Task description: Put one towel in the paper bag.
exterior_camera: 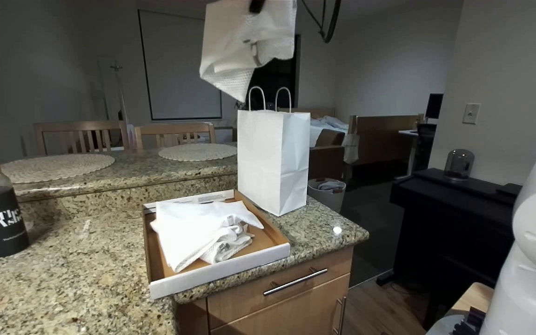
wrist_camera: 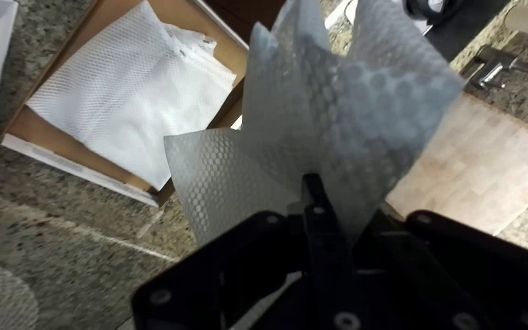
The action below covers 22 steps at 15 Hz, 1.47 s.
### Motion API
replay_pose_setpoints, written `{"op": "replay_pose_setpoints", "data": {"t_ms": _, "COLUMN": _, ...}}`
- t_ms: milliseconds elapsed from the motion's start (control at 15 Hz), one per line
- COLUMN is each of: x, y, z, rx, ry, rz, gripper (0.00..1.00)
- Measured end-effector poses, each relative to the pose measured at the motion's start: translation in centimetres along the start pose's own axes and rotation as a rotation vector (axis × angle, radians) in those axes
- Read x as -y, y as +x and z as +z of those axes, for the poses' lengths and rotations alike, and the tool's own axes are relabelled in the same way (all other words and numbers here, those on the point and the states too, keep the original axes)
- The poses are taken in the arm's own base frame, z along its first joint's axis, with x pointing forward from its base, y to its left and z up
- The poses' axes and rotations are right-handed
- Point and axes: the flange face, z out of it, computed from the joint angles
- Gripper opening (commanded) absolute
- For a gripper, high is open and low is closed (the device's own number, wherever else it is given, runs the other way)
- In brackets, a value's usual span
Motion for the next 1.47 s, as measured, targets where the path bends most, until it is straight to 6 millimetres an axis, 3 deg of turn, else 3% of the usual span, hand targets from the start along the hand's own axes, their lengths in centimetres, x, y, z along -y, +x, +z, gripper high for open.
{"op": "replay_pose_setpoints", "data": {"t_ms": 333, "x": -4.5, "y": -6.1, "z": -9.2, "rx": -0.169, "ry": -0.082, "rz": 0.119, "gripper": 0.07}}
{"op": "replay_pose_setpoints", "data": {"t_ms": 467, "x": -7.0, "y": -8.1, "z": -11.5, "rx": -0.219, "ry": -0.099, "rz": 0.155, "gripper": 0.07}}
{"op": "replay_pose_setpoints", "data": {"t_ms": 600, "x": -9.6, "y": -9.2, "z": -12.6, "rx": -0.237, "ry": -0.119, "rz": 0.191, "gripper": 0.07}}
{"op": "replay_pose_setpoints", "data": {"t_ms": 800, "x": -13.1, "y": -8.6, "z": -11.7, "rx": -0.222, "ry": -0.136, "rz": 0.237, "gripper": 0.07}}
{"op": "replay_pose_setpoints", "data": {"t_ms": 1067, "x": -17.6, "y": -5.6, "z": -8.5, "rx": -0.184, "ry": -0.188, "rz": 0.270, "gripper": 0.07}}
{"op": "replay_pose_setpoints", "data": {"t_ms": 1467, "x": -20.6, "y": -2.6, "z": -4.6, "rx": -0.120, "ry": -0.199, "rz": 0.272, "gripper": 0.07}}
